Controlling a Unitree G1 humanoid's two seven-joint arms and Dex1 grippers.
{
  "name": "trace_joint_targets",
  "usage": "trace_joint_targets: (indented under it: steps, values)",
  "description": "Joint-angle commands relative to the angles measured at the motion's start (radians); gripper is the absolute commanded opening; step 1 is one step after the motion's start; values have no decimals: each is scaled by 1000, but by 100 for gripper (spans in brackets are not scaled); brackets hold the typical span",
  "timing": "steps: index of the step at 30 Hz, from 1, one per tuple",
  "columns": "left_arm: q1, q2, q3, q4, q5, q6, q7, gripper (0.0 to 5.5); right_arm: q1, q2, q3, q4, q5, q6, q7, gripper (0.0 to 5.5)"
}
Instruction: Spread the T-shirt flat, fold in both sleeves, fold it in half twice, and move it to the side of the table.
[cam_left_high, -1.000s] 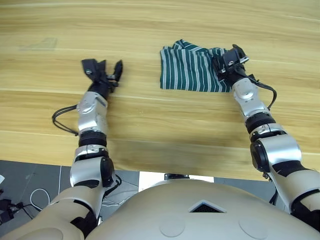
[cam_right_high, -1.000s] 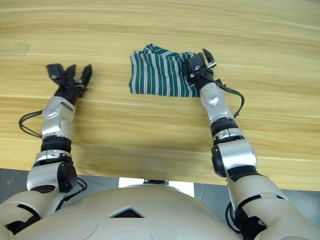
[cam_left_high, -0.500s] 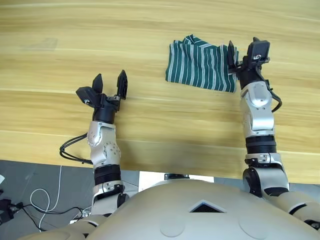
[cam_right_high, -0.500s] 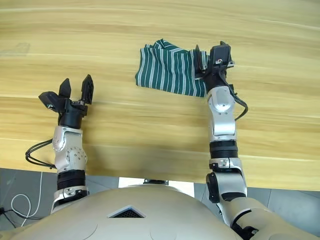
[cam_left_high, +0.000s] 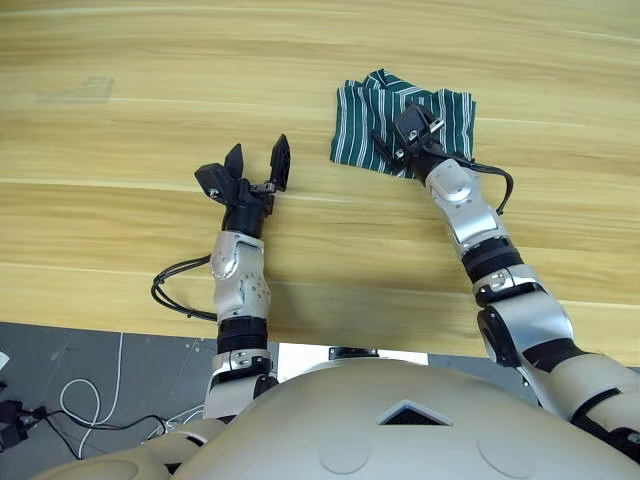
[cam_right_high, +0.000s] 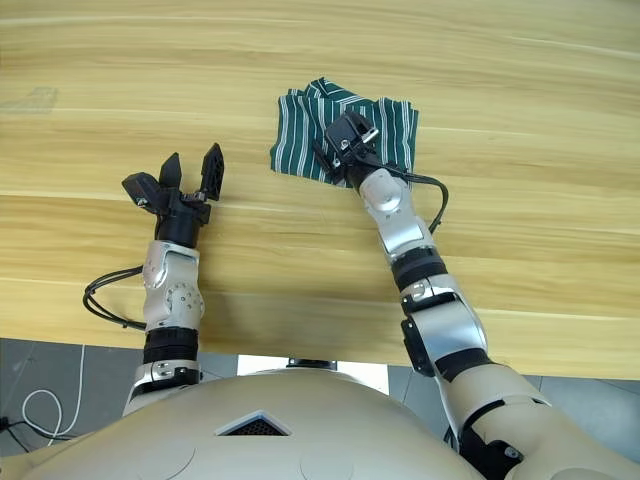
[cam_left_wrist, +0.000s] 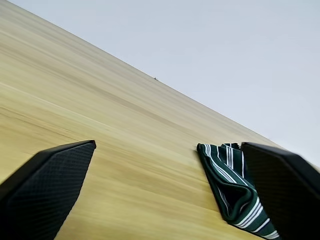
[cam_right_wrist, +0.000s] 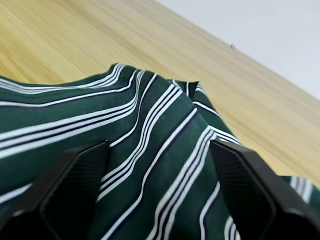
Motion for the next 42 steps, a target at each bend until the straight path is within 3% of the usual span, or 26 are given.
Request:
trace_joint_targets:
  steps: [1,8,13,16,24,36,39,42]
  values:
    - [7,0,3,-20,-4,2,-1,539,-97,-3,-132,219,94,-5,-33,374]
    - [47,-2,15,-38,-16,1,-3,539,-133,-76,-541,401,412,141,-274,374]
    - [95,-8,33,-56,-18,-19,2,539,-120,-131,-698,408,511,164,-427,374]
    - [139,-11,47,-88,-20,-36,4,539,-97,-222,-794,399,556,123,-563,374]
    - [198,-25,87,-123,-34,-71,20,539,-59,-400,-919,414,585,60,-748,374]
    - [168,-9,87,-114,-18,-83,27,539,-89,-394,-892,366,548,9,-692,374]
    - [133,18,92,-119,-13,-91,22,539,-61,-321,-739,1,405,-180,-675,374]
    - [11,53,73,-62,101,-110,100,539,37,-197,-527,-403,236,-212,-655,374]
